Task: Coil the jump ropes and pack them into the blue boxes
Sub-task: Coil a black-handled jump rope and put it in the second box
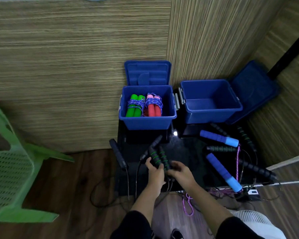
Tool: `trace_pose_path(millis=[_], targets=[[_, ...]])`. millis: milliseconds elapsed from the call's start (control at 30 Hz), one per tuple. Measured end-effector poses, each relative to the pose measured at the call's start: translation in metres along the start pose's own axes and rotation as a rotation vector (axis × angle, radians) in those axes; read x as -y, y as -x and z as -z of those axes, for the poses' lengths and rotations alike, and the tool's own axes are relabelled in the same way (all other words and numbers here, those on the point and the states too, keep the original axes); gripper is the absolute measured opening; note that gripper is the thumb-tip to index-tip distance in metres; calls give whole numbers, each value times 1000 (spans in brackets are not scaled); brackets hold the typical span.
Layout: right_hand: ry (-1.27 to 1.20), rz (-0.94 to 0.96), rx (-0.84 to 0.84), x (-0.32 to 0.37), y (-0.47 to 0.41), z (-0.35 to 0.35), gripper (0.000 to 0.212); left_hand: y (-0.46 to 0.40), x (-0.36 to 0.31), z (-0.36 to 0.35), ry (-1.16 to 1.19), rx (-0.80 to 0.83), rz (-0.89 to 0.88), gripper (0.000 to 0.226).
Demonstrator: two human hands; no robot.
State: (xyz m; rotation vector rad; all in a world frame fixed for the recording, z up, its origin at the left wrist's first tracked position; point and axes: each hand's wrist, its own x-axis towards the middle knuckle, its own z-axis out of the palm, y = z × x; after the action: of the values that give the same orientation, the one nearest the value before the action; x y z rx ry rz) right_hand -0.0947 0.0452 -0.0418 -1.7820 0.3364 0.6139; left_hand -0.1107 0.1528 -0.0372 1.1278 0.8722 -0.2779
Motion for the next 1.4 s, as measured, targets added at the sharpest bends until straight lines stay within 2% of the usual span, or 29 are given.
trace_pose_path(millis=[167, 433, 533, 633, 700, 767, 833, 900, 1000, 1167, 1400], targets=[[184, 78, 84, -1, 6, 0, 48, -2, 9, 3, -234, -43, -45, 41], [407, 201, 32, -6, 6, -3, 75, 5, -1, 16, -706, -101, -213, 48], [588, 239, 42, -11, 5, -6, 87, 4, -6, 21, -771, -88, -232, 49], [715, 260, 60, -18, 5, -3, 94, 3, -5, 26, -835, -91, -251, 34], [744, 258, 49, -23, 6, 6, 95, 5, -4, 29, -926, -111, -328, 35], [763, 264, 48, -25, 5, 18, 95, 8, -6, 30, -1061, -117, -461, 48], [785, 294, 84, -27, 2, 28, 96, 9, -10, 29, -1301, -59, -662, 62], [777, 315, 110, -28, -1, 34, 97, 4, -16, 29, -1601, 84, -822, 63], [803, 340, 82, -28, -2, 40, 95, -6, -25, 30, -1838, 270, -818, 54], [733, 323, 32, -35, 1, 47, 87, -6, -28, 26, -1971, 242, -829, 52], [645, 315, 33, -33, -2, 54, 81, -6, -25, 24, -1967, 260, -835, 59]])
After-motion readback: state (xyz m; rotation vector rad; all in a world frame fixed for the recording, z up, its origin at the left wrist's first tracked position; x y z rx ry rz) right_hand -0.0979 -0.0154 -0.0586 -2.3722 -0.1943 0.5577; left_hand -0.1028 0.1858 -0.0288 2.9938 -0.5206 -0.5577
